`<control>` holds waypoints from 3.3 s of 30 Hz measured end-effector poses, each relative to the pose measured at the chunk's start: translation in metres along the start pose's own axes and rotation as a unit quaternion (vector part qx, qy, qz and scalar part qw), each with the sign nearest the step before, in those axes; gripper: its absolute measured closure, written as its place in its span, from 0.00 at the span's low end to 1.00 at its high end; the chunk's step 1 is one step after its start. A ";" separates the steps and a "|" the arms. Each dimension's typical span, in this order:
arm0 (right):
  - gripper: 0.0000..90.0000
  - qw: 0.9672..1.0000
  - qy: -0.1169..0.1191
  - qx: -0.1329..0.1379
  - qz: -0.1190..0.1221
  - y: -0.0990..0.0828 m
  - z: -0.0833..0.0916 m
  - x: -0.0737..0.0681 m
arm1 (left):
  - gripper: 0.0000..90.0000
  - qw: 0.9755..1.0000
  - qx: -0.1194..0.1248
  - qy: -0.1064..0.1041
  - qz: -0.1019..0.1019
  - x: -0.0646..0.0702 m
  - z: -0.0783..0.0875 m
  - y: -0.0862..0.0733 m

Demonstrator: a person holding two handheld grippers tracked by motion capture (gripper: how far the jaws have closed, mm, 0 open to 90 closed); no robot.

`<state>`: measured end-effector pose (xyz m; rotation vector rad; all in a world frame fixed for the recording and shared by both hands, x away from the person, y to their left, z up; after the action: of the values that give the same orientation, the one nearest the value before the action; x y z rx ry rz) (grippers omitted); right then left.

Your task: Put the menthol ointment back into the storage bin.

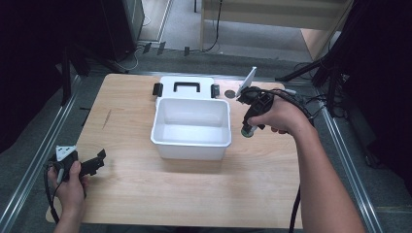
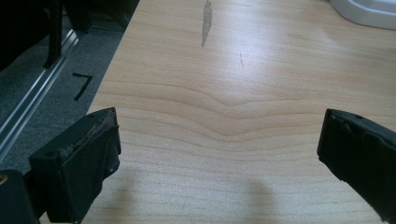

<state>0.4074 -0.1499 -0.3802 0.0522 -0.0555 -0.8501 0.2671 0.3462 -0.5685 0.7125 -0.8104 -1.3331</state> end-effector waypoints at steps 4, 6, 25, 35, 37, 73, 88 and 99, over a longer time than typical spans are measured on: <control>0.57 1.000 0.009 -0.002 -0.003 0.005 0.007 -0.002 | 0.00 1.000 0.000 -0.001 0.001 0.000 0.000 0.000; 0.57 1.000 0.012 -0.005 -0.002 0.006 0.008 -0.003 | 0.00 1.000 0.000 -0.003 0.001 0.000 0.000 0.000; 0.57 0.999 0.021 0.001 0.028 0.037 0.027 -0.030 | 0.00 1.000 -0.001 -0.004 0.001 0.000 -0.001 0.000; 0.57 0.999 0.024 0.001 0.046 0.049 0.026 -0.043 | 0.00 1.000 -0.002 -0.004 0.000 0.001 -0.001 0.000; 0.57 0.999 0.024 0.002 0.047 0.050 0.026 -0.044 | 0.00 1.000 -0.002 -0.004 0.001 0.001 -0.001 0.000; 0.57 0.963 -0.019 0.027 0.266 0.057 -0.008 -0.062 | 0.00 1.000 -0.005 -0.004 -0.002 0.001 -0.001 0.000; 0.57 0.962 -0.022 0.020 0.272 0.057 -0.027 -0.056 | 0.00 1.000 -0.007 -0.006 -0.002 0.001 -0.001 0.000; 0.57 0.965 -0.023 0.022 0.261 0.057 -0.047 -0.053 | 0.00 1.000 -0.007 -0.006 -0.002 0.001 -0.001 0.000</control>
<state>0.4191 -0.0716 -0.4249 0.0568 -0.1251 -0.3209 0.2683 0.3454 -0.5691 0.6948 -0.8093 -1.3461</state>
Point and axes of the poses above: each handheld gripper's, and its own axes: z roughly backward along the jaws, y roughly out of its top, x roughly to its right, the point moved 3 cm from there along -z, roughly forward along the jaws, and after that the axes turned 3 degrees about -z, right-handed, at the moved point
